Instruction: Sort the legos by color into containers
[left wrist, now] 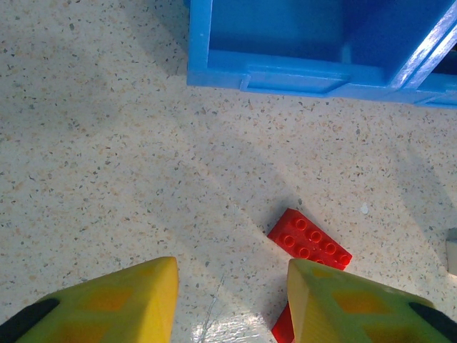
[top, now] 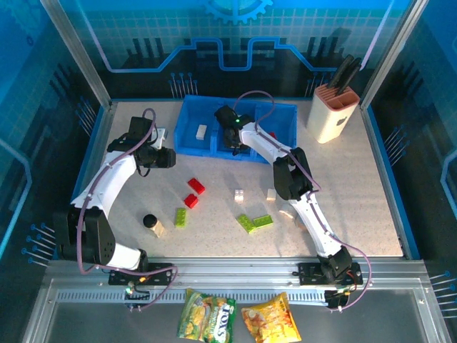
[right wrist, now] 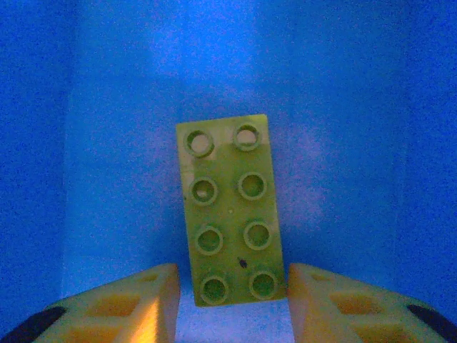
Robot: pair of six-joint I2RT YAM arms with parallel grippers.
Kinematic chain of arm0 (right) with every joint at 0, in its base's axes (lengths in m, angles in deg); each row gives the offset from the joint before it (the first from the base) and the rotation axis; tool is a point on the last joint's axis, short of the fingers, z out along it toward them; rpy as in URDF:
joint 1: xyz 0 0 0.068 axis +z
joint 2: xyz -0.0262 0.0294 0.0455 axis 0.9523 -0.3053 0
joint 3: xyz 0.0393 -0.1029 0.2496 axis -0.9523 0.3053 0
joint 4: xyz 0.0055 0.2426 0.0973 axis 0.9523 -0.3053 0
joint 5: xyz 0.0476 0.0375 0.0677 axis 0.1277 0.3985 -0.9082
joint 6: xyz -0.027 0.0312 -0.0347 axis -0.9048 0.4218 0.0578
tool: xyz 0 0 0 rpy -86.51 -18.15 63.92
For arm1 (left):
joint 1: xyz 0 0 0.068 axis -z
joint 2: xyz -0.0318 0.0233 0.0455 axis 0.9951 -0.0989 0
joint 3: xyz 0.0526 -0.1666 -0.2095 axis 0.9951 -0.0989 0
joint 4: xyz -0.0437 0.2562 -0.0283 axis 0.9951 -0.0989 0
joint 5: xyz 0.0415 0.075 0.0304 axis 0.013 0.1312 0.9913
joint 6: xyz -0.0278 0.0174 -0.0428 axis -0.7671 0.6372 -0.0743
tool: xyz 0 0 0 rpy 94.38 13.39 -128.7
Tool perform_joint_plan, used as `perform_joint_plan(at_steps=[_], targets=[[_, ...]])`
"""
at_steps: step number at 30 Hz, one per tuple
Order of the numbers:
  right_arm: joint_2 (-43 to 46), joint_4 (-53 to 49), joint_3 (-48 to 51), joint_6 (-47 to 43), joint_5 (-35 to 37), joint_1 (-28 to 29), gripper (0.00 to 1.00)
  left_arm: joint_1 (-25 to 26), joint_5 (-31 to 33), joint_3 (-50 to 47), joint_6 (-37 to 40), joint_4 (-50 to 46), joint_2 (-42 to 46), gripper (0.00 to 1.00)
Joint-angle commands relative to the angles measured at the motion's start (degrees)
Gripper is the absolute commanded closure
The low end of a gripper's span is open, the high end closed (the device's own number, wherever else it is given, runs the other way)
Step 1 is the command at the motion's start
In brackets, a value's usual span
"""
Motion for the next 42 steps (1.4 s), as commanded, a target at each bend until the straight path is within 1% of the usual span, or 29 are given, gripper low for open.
perform_joint_plan(at_steps=[1,8,14,25,30,37,42], targets=[[3.32,-0.61,-1.65,-1.56,1.82,-0.21,0.55,-0.41,-1.82,-0.65,0.73,0.43,0.83,0.55],[7.24,-2.71,-1.25,-6.30,1.70,1.08,0.55,-0.41,-1.93,-0.57,0.73,0.38,0.61,0.55],[13.07,-3.31,3.75,-9.47,1.13,2.47,0.55,-0.41,-2.24,-0.39,0.57,0.23,0.13,0.55],[27.22,-1.24,20.65,-12.78,-3.49,5.39,0.55,-0.41,-3.70,-0.04,-0.05,-0.37,-1.14,0.54],[33.73,1.20,29.55,-12.33,-6.15,6.24,0.56,0.02,-4.63,0.34,-0.24,-1.32,-1.88,0.54],[42.46,3.34,42.66,-12.04,-7.76,6.69,0.57,3.43,-2.19,1.80,-0.30,-4.22,-2.46,0.52],[46.72,4.23,49.88,-12.63,-9.10,6.79,0.57,6.40,-1.36,3.47,-0.70,-6.98,-3.86,0.51]])
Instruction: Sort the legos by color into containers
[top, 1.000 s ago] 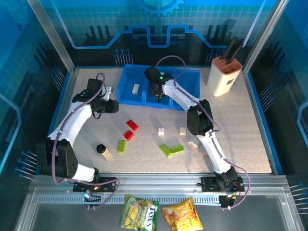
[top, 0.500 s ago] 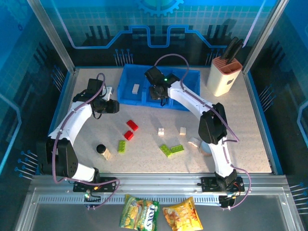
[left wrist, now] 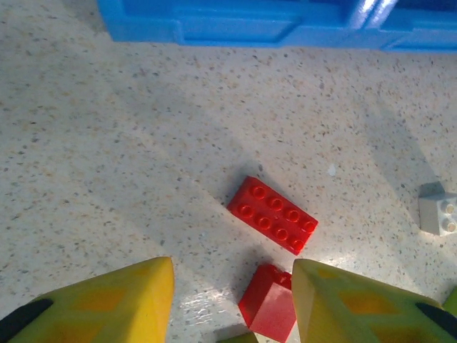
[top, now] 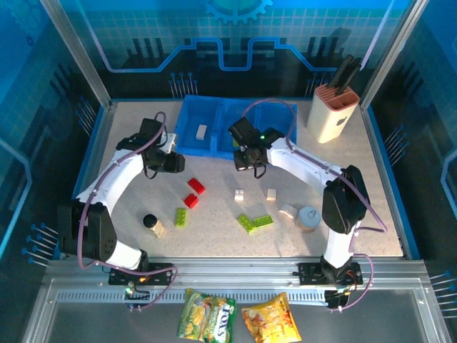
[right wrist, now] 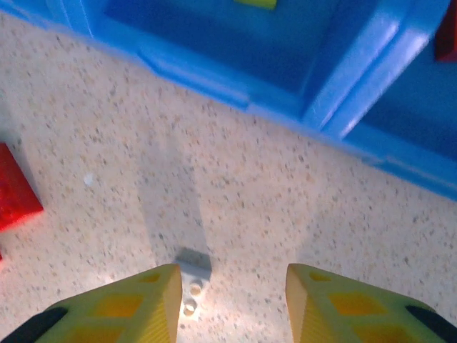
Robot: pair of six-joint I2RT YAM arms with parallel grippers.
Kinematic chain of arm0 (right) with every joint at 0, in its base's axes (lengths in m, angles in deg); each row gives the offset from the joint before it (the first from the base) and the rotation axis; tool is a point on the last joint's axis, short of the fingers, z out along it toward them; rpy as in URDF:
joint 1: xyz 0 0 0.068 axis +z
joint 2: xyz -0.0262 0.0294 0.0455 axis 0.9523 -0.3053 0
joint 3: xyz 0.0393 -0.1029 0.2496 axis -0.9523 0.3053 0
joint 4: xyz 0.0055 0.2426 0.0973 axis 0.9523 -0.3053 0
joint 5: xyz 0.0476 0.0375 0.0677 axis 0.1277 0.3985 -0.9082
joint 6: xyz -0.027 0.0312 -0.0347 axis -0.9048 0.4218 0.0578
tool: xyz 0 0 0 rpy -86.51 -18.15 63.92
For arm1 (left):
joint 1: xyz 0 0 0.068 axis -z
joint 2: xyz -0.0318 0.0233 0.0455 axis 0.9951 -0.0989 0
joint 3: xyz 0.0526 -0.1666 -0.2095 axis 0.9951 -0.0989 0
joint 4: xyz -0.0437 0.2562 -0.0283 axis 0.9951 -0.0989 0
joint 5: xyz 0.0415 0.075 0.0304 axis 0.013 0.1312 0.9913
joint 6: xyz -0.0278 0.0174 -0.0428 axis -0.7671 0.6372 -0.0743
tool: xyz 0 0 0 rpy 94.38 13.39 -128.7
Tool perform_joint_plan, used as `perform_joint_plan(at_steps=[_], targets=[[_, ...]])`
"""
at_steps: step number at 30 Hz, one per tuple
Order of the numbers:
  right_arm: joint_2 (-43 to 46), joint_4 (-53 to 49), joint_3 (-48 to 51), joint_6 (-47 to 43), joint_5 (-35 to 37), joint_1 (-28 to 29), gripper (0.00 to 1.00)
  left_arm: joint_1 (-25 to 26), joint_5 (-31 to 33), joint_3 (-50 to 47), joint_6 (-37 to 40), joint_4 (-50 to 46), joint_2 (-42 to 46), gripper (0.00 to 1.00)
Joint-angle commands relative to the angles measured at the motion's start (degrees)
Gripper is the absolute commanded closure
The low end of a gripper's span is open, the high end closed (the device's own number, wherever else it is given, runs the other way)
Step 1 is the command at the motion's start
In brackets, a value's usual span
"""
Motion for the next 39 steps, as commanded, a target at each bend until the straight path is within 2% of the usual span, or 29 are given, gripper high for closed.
perform_joint_plan(at_steps=[1,9,13,21,28,32,39], targets=[[3.21,1.10,3.95,-0.69,-1.59,0.78,0.57,1.74,0.70,2.90,-0.93,-4.06,-1.43,0.51],[6.67,1.10,10.53,-0.26,-0.68,0.89,0.58,5.78,1.45,2.98,-8.42,-5.54,-3.41,0.45],[7.80,0.86,11.80,-0.11,-0.55,0.89,0.58,8.09,2.59,2.25,-10.09,-5.18,-5.45,0.37],[8.36,-0.06,11.67,-0.03,0.24,1.00,0.59,8.91,8.27,0.06,-21.26,-3.32,-9.64,0.37],[8.79,-1.28,11.79,-0.04,1.22,1.03,0.60,11.05,5.97,-3.34,-29.95,3.33,-11.95,0.30],[8.80,-1.92,11.92,0.01,2.02,1.02,0.60,11.91,5.13,-3.87,-31.92,5.50,-13.32,0.28],[9.12,-2.25,12.22,0.45,2.40,1.12,0.61,12.96,3.60,-2.79,-32.34,7.06,-16.70,0.30]])
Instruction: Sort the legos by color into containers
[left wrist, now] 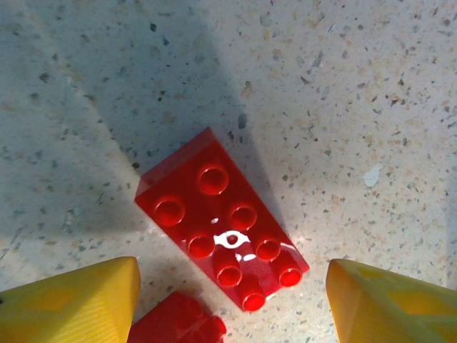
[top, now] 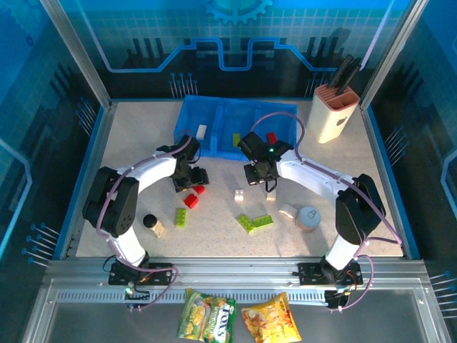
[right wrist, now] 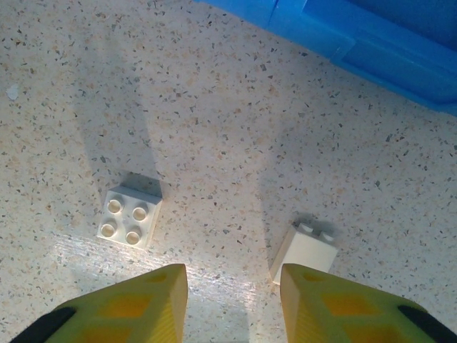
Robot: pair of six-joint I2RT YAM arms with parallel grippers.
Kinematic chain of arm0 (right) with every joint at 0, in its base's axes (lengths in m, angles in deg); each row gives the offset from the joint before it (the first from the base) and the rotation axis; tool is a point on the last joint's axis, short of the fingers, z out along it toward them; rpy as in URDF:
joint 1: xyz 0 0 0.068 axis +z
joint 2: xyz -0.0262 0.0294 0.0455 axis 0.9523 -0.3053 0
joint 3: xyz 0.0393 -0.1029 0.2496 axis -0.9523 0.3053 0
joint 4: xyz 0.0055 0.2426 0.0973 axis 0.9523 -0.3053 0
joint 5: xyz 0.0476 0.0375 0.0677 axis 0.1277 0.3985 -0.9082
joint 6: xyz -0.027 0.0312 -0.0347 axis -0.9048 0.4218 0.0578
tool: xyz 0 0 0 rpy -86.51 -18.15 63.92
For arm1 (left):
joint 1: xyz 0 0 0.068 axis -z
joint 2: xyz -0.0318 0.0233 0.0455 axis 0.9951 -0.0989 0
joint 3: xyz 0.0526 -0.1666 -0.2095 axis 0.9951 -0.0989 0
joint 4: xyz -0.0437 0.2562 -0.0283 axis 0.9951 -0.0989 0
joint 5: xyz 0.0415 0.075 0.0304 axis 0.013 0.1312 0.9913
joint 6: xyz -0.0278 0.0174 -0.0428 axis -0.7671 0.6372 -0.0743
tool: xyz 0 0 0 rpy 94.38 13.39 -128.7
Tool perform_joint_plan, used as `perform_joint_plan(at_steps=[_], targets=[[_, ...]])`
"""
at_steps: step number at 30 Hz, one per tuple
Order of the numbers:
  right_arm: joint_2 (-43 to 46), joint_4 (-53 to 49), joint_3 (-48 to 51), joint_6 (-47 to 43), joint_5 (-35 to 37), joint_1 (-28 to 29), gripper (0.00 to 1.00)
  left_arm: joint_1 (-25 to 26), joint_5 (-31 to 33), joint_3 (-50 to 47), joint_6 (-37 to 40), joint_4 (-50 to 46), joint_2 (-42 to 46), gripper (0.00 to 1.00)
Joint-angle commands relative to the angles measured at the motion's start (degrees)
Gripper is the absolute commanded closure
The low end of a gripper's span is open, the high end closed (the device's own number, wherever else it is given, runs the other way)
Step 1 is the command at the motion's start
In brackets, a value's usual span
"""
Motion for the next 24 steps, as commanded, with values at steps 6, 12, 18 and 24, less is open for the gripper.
perform_joint_plan(at_steps=[6,12,18,24], targets=[[3.24,-2.51,1.15,1.25,2.47,0.85,0.61,1.47,-0.90,3.02,-0.24,0.00,-3.89,0.32],[4.04,-3.20,1.78,1.59,3.31,0.86,0.61,3.21,0.40,6.73,1.35,-1.77,-6.59,0.38],[4.21,-4.74,1.39,1.57,4.31,1.10,0.60,4.61,0.88,8.25,2.05,-2.64,-7.98,0.42],[4.75,-4.98,1.43,1.71,4.54,1.30,0.61,5.63,3.16,9.41,3.04,-3.82,-9.17,0.44]])
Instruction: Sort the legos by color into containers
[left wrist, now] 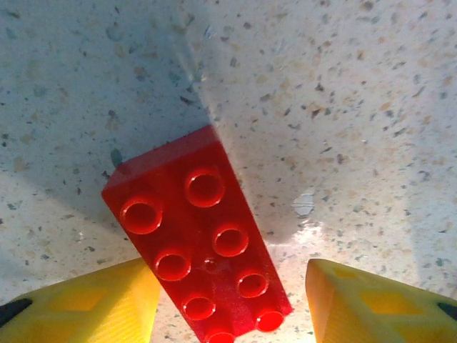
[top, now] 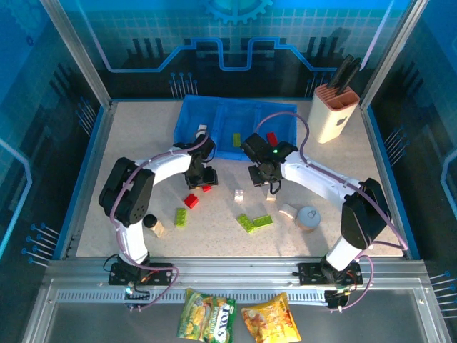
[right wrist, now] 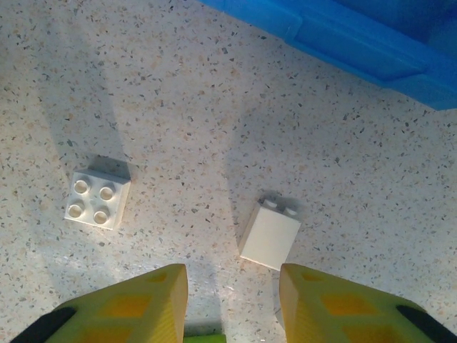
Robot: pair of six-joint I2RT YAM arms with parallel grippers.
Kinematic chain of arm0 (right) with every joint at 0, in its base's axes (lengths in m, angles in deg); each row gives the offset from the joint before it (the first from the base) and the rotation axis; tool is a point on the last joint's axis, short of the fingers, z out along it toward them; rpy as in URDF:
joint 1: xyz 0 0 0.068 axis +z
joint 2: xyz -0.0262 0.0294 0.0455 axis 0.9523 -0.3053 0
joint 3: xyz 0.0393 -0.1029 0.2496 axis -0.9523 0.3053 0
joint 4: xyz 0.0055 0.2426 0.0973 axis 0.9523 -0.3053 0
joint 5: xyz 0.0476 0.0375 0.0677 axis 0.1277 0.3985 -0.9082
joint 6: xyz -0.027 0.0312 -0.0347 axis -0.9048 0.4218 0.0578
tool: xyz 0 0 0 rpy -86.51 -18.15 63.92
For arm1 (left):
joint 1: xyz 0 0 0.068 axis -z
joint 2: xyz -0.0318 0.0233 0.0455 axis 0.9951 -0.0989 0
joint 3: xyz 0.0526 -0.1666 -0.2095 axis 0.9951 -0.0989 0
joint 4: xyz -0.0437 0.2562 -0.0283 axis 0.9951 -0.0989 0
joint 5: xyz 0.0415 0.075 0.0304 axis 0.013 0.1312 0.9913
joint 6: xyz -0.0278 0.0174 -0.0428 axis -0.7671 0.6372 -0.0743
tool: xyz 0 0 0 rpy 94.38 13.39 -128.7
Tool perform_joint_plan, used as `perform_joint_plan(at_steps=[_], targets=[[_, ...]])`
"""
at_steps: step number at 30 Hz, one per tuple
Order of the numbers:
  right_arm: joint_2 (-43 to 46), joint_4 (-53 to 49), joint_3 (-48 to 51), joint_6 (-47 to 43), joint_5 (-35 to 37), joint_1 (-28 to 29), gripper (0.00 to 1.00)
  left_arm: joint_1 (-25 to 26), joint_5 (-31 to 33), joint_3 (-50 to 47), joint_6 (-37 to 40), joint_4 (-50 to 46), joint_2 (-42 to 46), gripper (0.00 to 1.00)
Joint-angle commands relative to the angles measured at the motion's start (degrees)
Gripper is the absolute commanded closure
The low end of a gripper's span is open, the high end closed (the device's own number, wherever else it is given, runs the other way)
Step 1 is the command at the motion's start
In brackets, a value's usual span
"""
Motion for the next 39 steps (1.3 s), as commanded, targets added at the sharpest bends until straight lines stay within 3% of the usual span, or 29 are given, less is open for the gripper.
perform_joint_plan(at_steps=[1,27,39], targets=[[1.99,-1.66,0.38,0.96,1.36,1.12,0.61,0.95,2.22,2.19,1.66,-2.68,-1.37,0.45],[3.29,-1.69,-0.74,1.23,2.32,1.26,0.63,2.01,4.64,1.92,4.91,-4.37,3.71,0.66],[5.96,-0.79,1.05,2.31,2.53,0.30,0.64,3.64,3.54,3.78,6.73,-4.96,9.10,0.66]])
